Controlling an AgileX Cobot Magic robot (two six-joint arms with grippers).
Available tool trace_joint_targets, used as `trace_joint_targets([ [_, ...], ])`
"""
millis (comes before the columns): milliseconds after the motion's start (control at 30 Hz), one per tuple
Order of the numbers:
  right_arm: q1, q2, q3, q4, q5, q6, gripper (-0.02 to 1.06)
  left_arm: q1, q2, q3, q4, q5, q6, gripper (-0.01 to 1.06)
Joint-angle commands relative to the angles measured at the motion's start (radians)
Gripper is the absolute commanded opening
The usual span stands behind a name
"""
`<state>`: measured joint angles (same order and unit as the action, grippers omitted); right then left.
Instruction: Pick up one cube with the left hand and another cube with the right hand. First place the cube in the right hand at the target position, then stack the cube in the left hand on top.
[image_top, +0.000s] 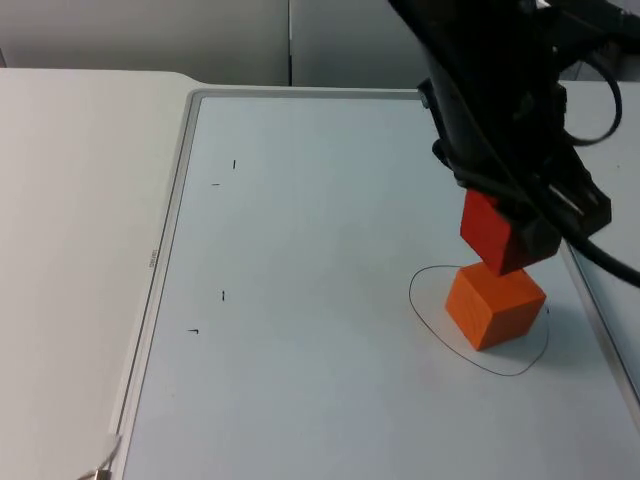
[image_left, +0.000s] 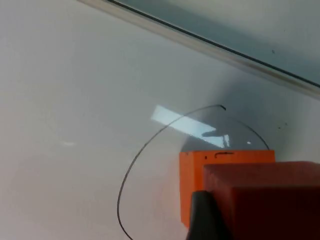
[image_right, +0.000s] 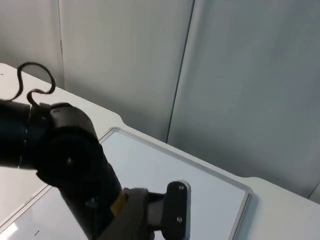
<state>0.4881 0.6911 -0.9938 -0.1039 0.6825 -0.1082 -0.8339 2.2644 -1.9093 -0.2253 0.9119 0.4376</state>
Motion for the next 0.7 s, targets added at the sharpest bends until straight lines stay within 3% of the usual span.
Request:
trace_joint_targets([
  [0,0.003,-0.004,0.001,-0.002,0.001,-0.004,0.99,-0.020,0.003,-0.010,0.029,-0.009,-0.008,0.08],
  [667,0.003,-0.004,0.001,0.034,0.001,0.004,0.99,-0.020,0.029,-0.010,0.048,-0.042,-0.049,0.08],
])
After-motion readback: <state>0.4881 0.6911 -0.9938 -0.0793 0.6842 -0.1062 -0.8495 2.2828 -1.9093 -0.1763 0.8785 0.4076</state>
